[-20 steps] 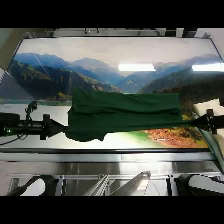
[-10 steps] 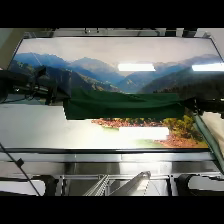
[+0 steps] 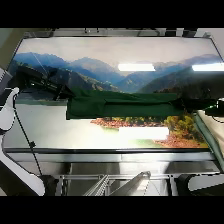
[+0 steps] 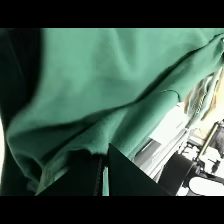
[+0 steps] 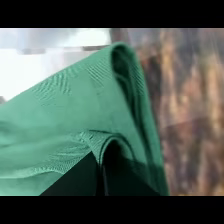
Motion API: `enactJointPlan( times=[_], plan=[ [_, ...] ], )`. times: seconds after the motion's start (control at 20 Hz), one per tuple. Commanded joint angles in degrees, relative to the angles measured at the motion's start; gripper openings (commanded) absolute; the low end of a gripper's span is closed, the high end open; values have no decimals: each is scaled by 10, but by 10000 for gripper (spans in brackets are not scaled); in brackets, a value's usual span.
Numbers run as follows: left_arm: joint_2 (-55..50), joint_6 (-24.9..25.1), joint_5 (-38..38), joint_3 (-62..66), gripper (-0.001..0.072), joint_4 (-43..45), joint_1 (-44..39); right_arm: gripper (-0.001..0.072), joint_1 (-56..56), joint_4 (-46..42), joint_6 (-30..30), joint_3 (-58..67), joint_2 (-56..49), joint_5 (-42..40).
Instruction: Fold the shirts.
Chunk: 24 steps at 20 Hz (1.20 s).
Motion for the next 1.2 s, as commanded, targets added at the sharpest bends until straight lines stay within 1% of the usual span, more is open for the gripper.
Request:
enactJointPlan(
  times=[0.0,0.05,0.1,0.15,0.25,0.3,0.35,0.4,0.45,0.5,0.55,0.6,0.65,0.7,0.75,0.8,1.05,1.15],
  plan=[
    [-25,6,4,19,23,4,-7,19,3,-7,-9,2,-11,-9],
    [-25,6,6,20,181,1,-7,36,3,-7,-8,2,-11,-5],
    [-25,6,17,26,455,2,-7,171,3,-7,-9,2,-9,7],
    [-25,6,36,37,720,1,-5,288,0,-10,-9,8,-6,31],
    [-25,1,101,79,706,1,0,404,-17,-45,0,33,8,91],
    [-22,-9,133,102,706,2,1,404,-32,-74,20,54,20,120],
    [-16,-17,147,122,706,0,6,417,-47,-105,40,76,32,137],
    [-1,-20,132,132,705,-4,11,558,-62,-148,66,100,45,142],
    [16,-20,124,134,705,-12,15,682,-72,-185,89,116,55,141],
    [34,-19,123,134,705,-12,17,700,-79,-211,106,128,58,141],
    [49,-19,123,133,704,-12,17,701,-81,-216,113,130,58,141],
    [63,-19,124,133,684,-12,17,701,-79,-215,113,130,52,142],
    [75,-19,123,132,531,-12,14,701,-72,-215,115,130,42,144],
    [84,-19,123,132,315,-12,9,701,-62,-215,118,130,29,146],
    [92,-19,123,132,59,-12,3,701,-50,-215,126,130,12,146],
    [98,-15,123,132,20,-12,-4,701,-38,-213,128,130,-2,146],
    [111,-15,125,132,21,-12,-28,700,4,-208,134,130,-51,133],
    [111,-16,125,132,21,-12,-38,698,12,-174,119,130,-59,147]
  ],
)
